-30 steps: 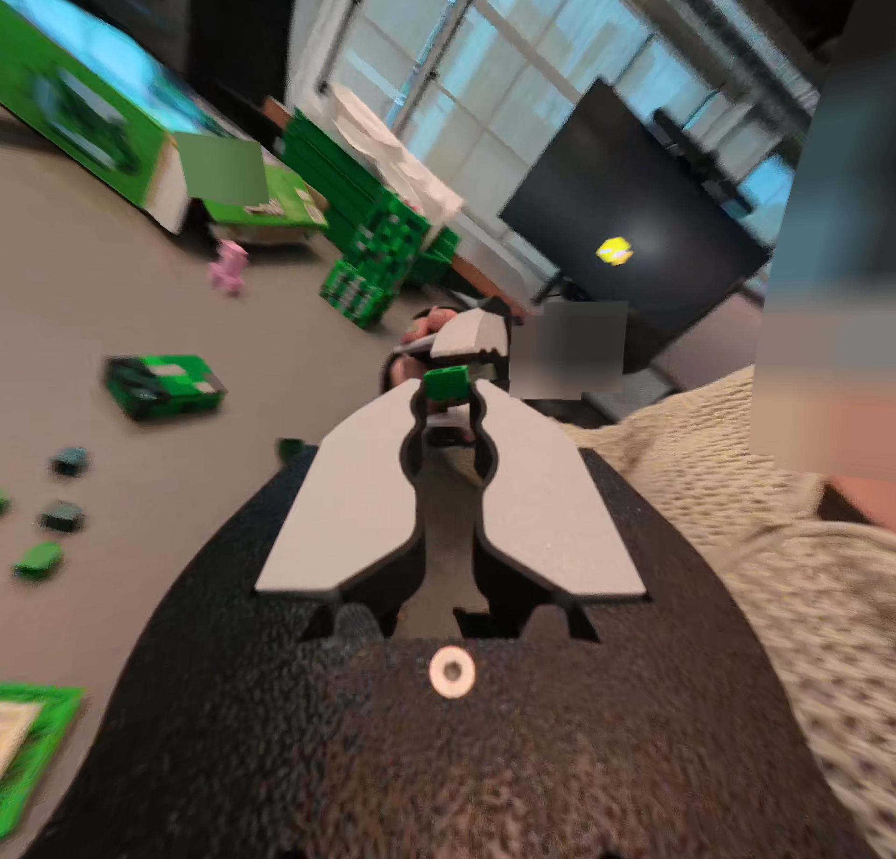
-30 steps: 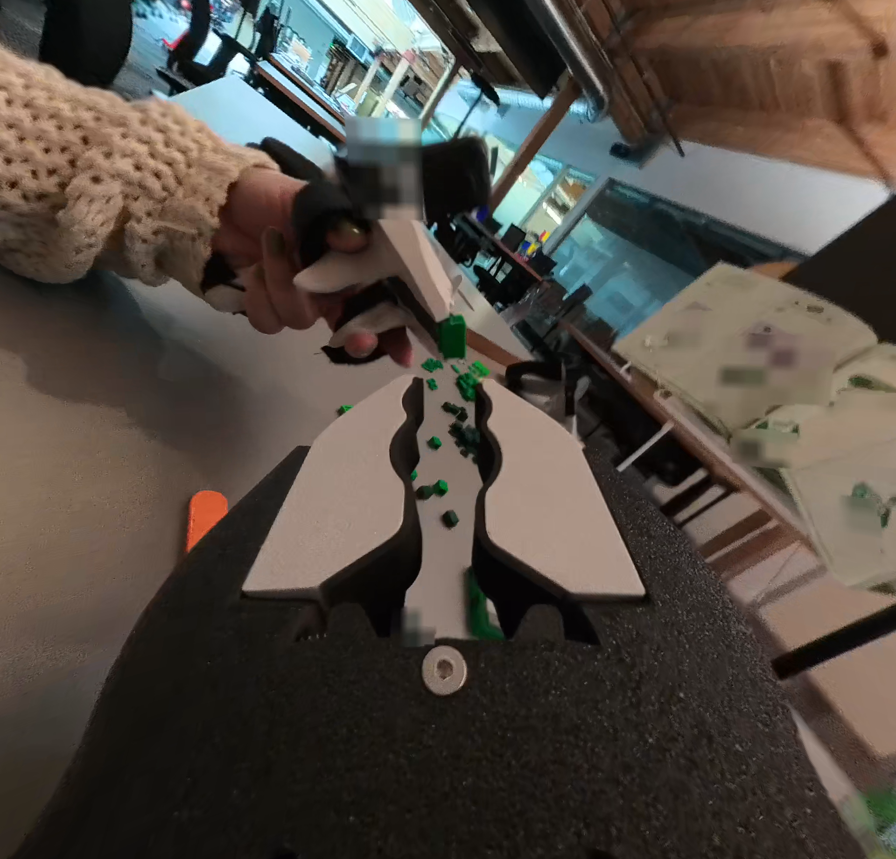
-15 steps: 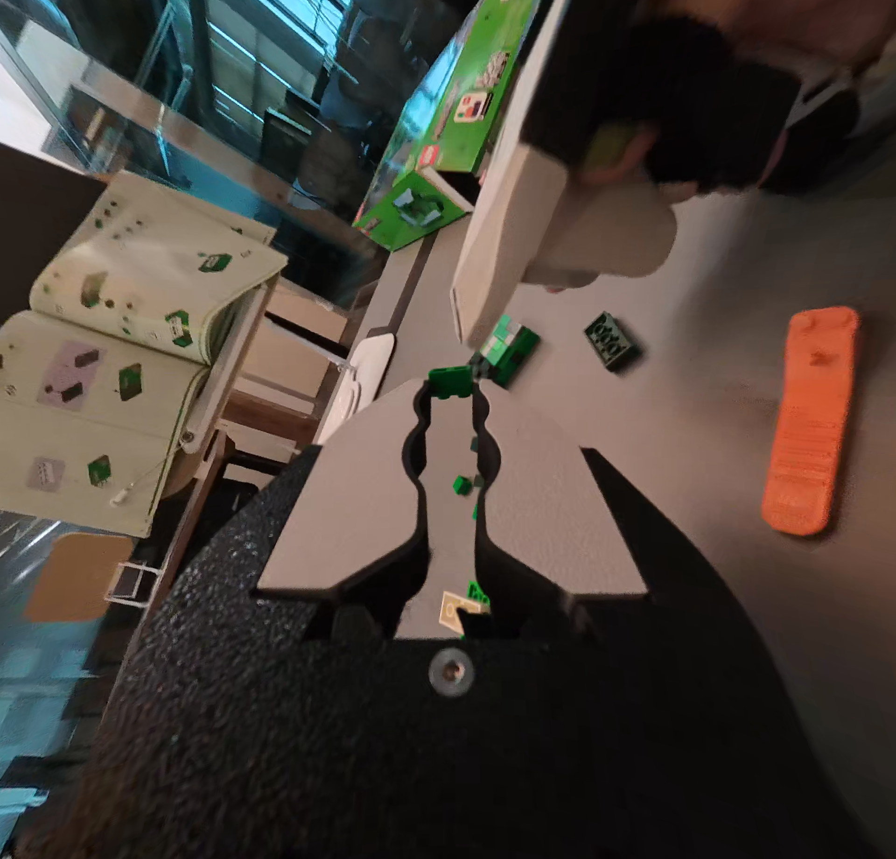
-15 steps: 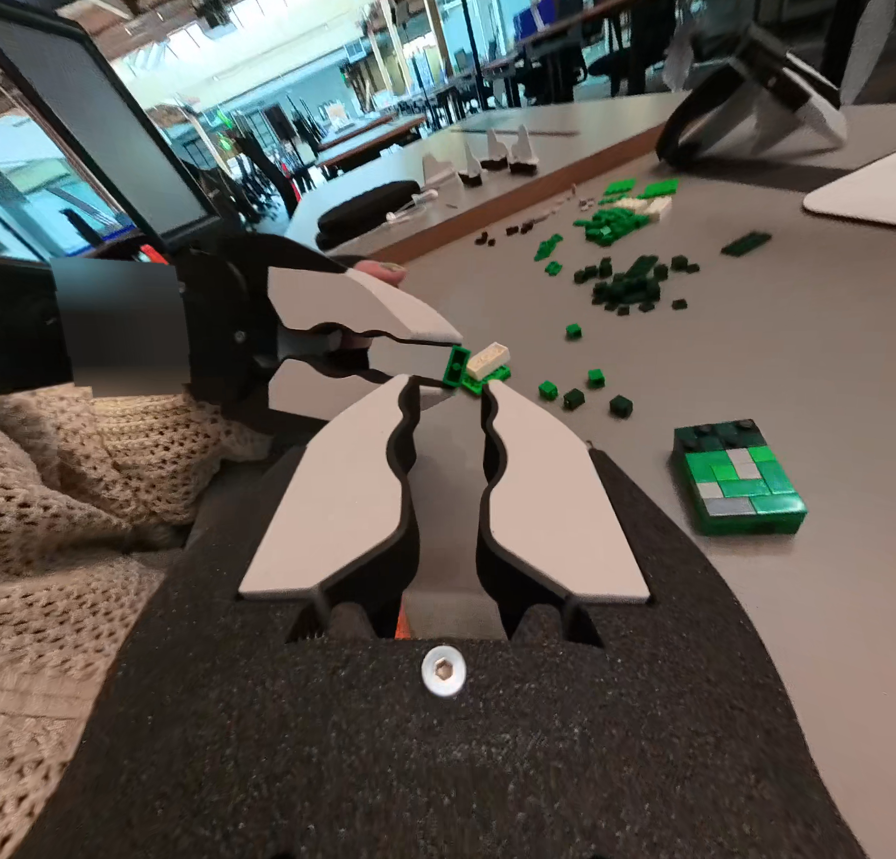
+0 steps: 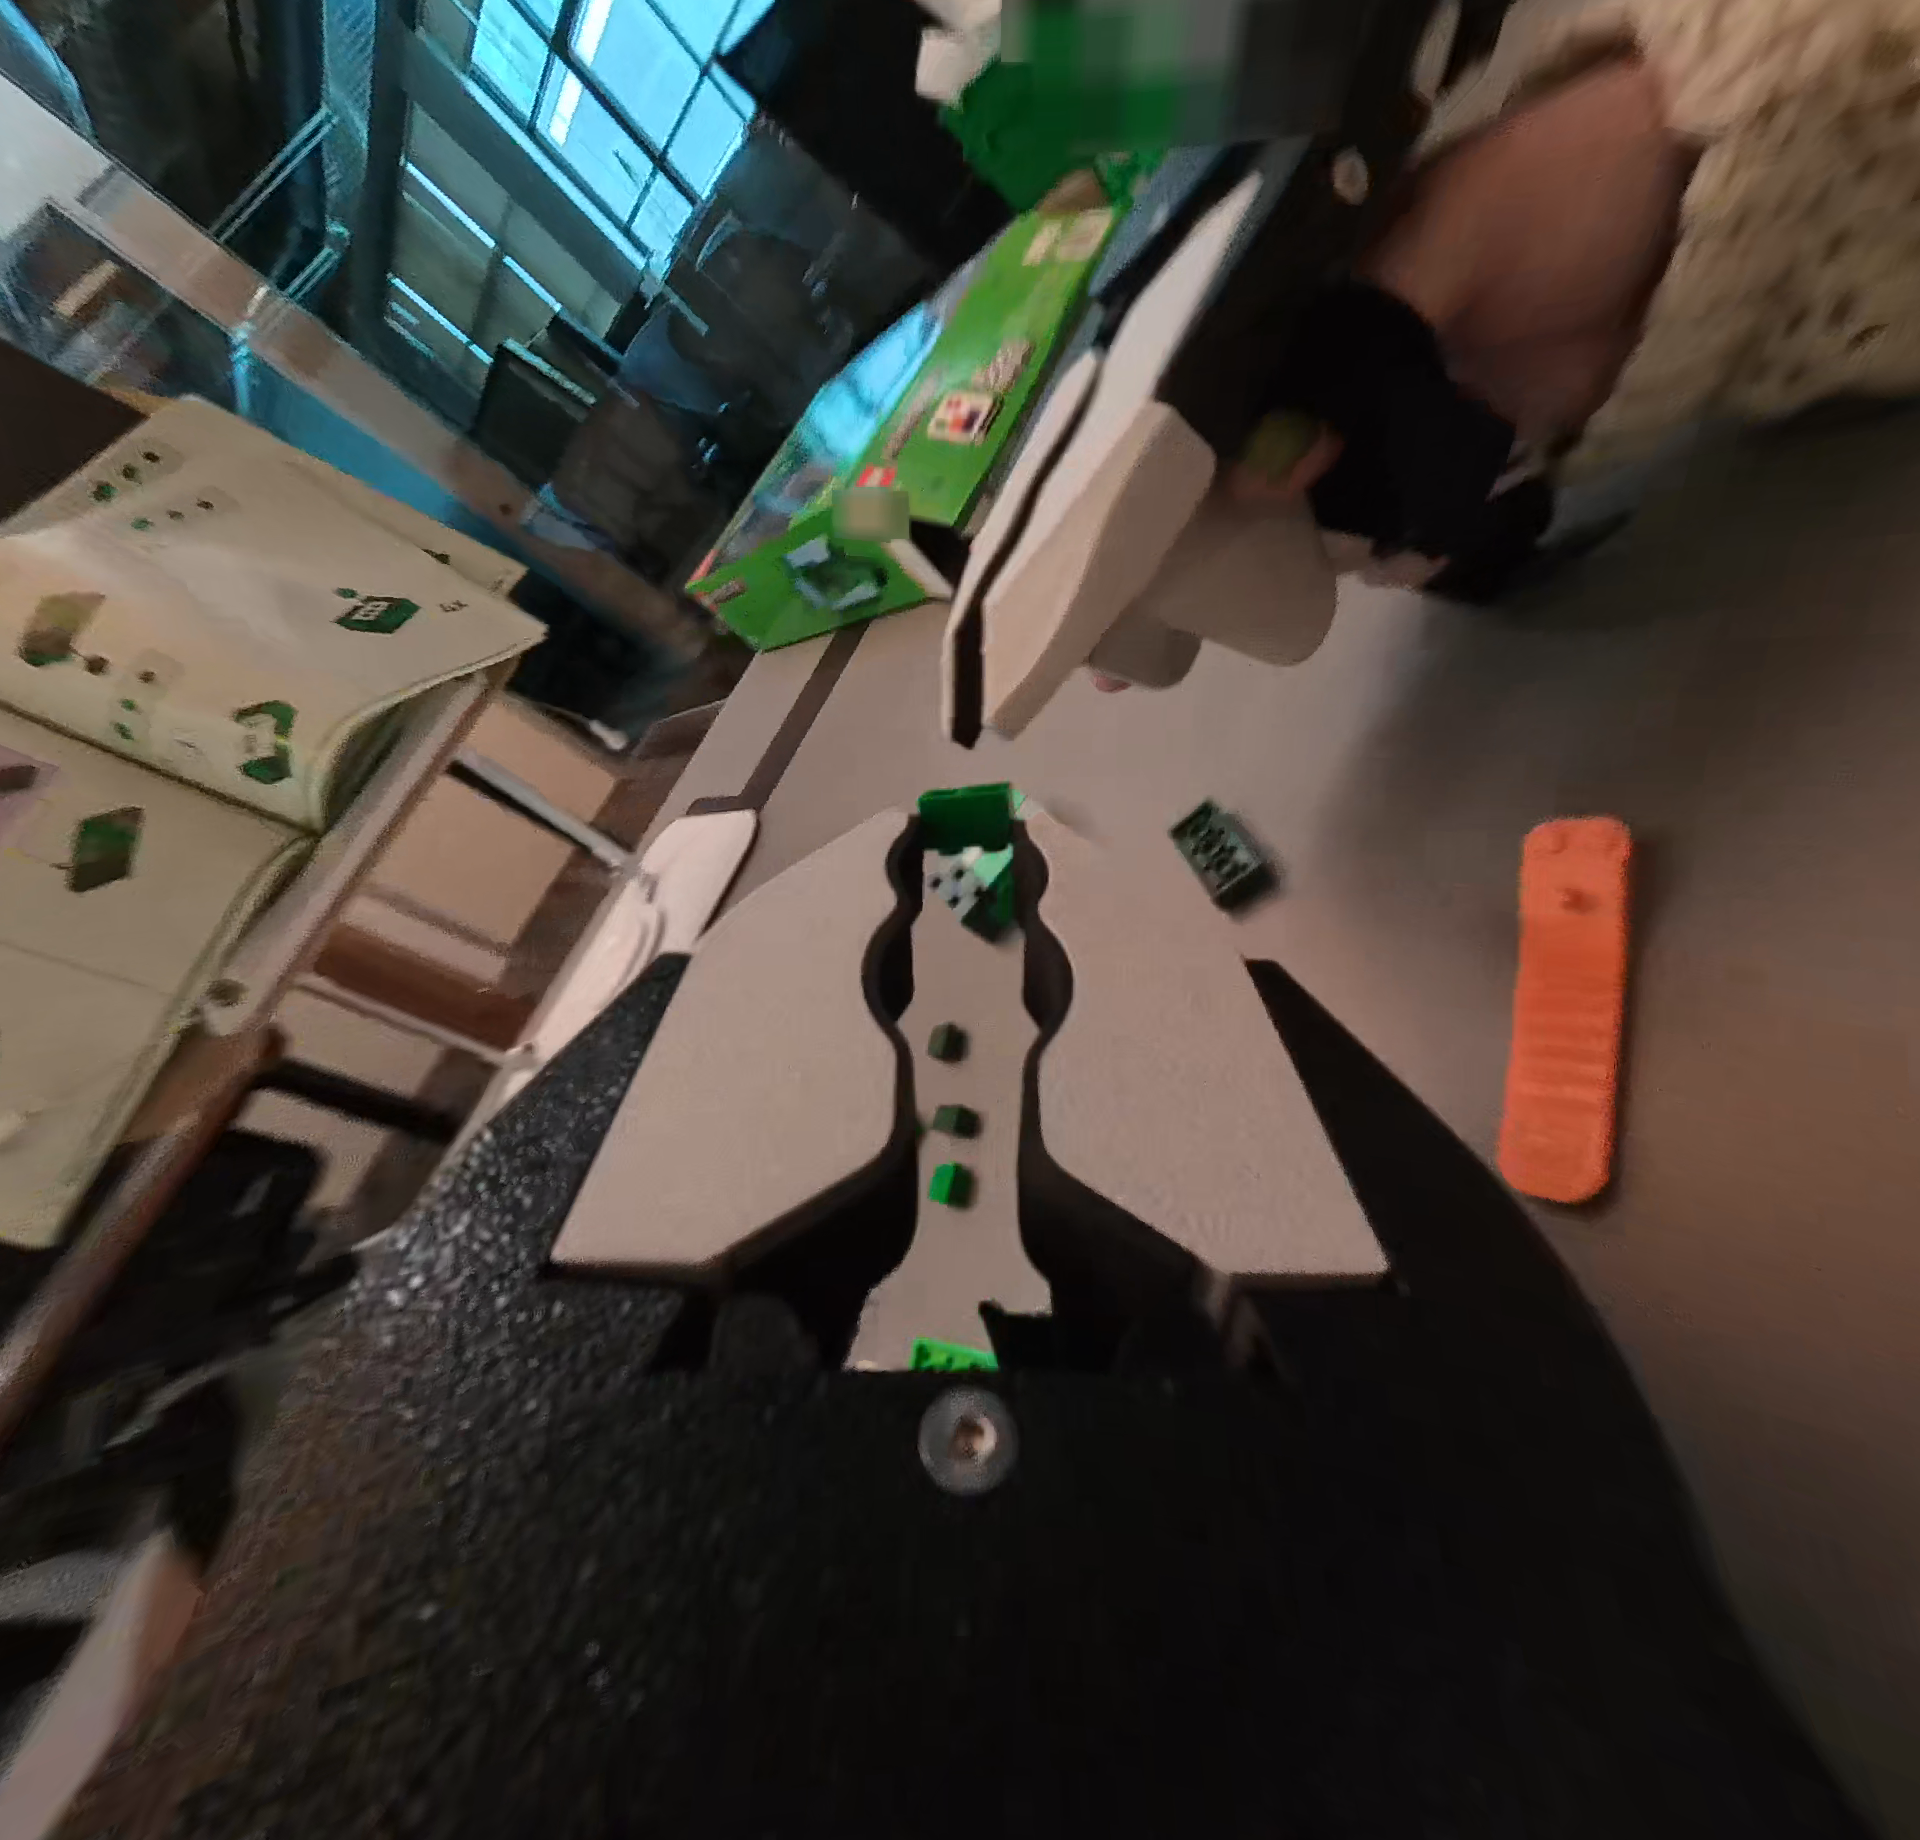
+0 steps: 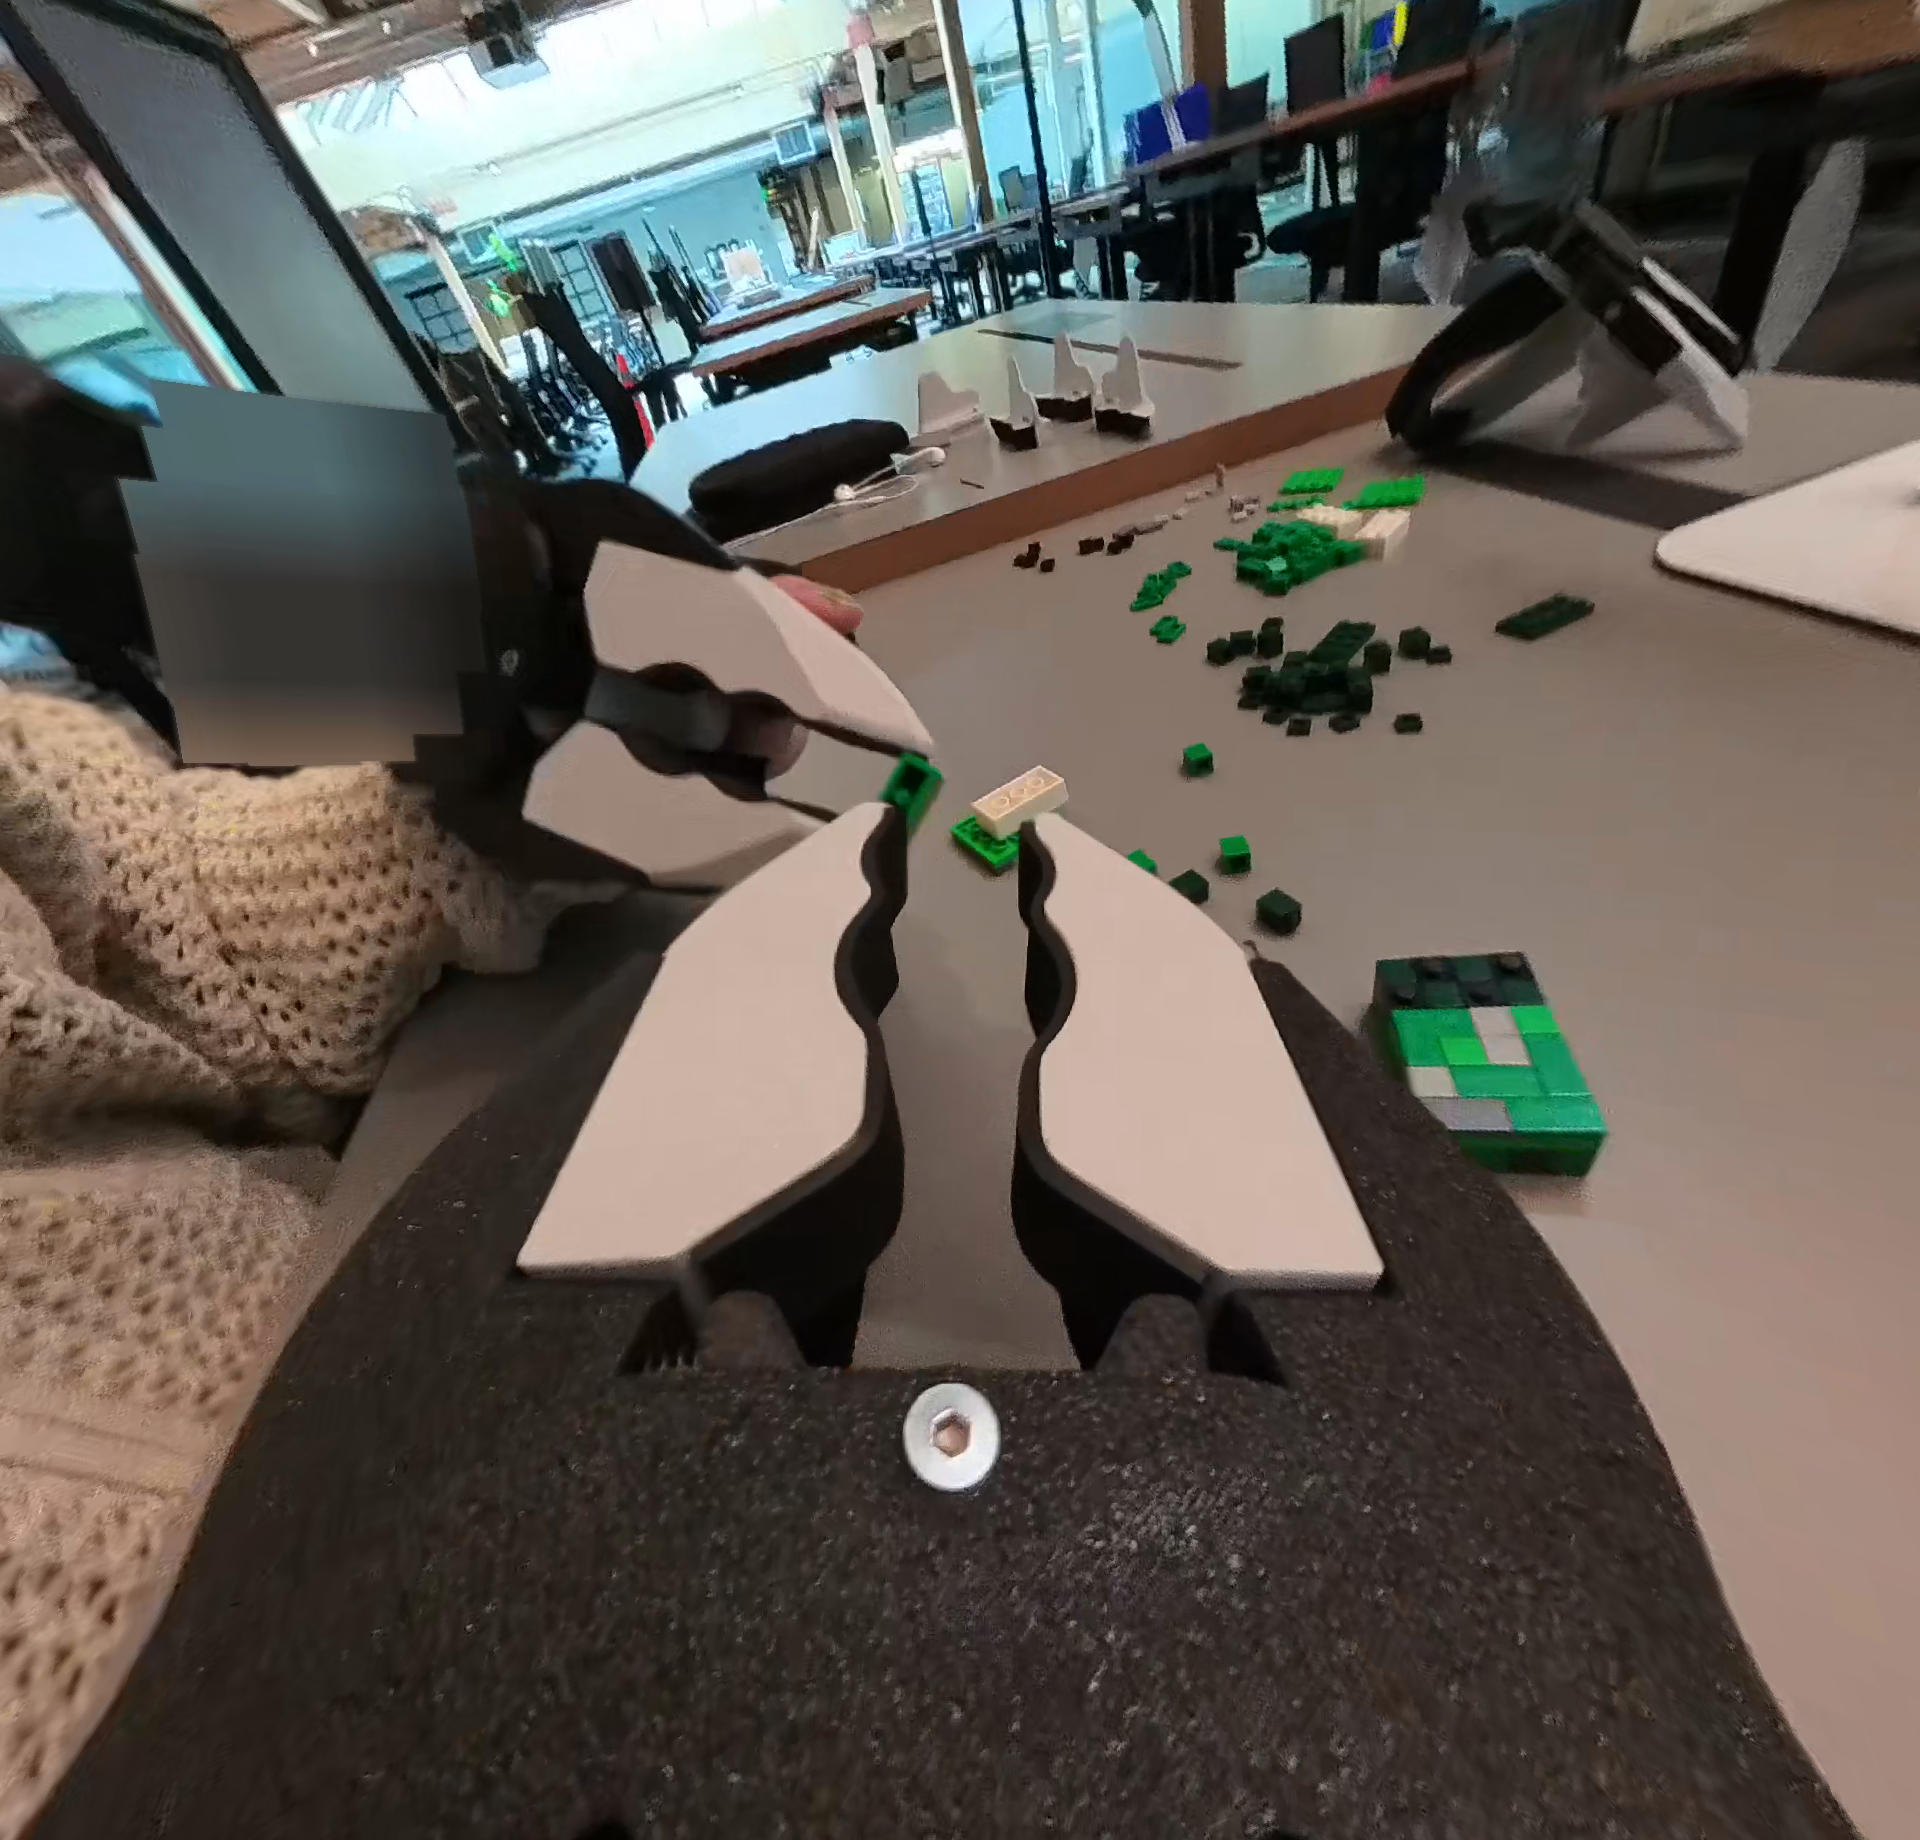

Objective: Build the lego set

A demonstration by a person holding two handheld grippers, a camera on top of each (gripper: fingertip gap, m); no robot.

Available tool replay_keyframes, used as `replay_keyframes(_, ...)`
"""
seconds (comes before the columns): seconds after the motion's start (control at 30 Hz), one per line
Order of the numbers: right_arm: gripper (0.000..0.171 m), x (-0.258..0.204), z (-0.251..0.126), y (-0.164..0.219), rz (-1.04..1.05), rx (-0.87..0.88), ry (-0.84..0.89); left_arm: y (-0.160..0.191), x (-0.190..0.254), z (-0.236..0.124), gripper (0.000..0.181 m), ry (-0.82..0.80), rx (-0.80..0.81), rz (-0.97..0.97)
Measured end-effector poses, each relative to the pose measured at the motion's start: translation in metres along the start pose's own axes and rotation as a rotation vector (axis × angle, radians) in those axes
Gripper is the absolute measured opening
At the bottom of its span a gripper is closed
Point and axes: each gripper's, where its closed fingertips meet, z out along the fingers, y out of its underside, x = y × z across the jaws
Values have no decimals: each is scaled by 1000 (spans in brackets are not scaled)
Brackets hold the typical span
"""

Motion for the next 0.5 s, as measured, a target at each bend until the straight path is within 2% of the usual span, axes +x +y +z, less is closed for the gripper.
replay_keyframes(0.07, 16, -1, -5, 1, -38, -22, -11, -4, -6, -5, 17, 5, 45, -50)
replay_keyframes(0.2, 22, -7, -2, -1, 80, -3, -75, 5, -15, -5, 17, -84, -39, 127)
replay_keyframes(0.37, 21, -3, 9, 7, 11, -40, 26, 3, -10, 2, 17, -165, -84, 306)
replay_keyframes(0.5, 15, -1, 11, 5, -15, -17, 74, 3, -2, 8, 17, -166, -103, 385)
